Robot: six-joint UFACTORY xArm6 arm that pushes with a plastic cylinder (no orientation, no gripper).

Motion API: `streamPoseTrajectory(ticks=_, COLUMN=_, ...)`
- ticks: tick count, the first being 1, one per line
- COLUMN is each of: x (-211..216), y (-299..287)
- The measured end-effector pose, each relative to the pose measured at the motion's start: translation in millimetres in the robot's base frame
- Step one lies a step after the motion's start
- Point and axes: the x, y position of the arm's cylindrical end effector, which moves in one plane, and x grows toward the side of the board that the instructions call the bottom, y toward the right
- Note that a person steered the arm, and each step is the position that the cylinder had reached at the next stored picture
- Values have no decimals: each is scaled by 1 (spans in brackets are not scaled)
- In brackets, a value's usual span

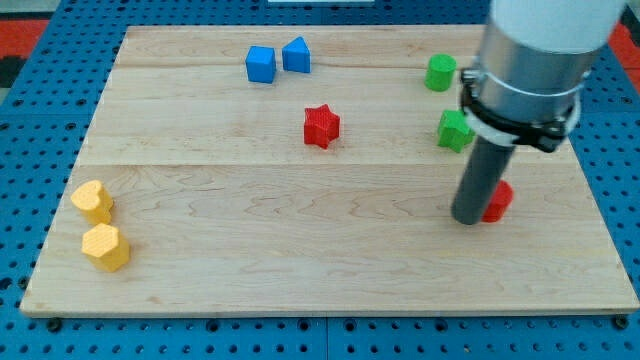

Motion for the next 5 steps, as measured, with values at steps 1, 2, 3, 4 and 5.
streamPoseTrajectory(ticks=1, x=-6, y=-104)
streamPoseTrajectory(ticks=2, x=-63, y=-156)
streamPoseTrajectory(ticks=3, x=-109, y=-166)
streamPoseTrajectory(ticks=4, x=-124, y=-199)
streamPoseTrajectory(ticks=5, x=-139, y=-188)
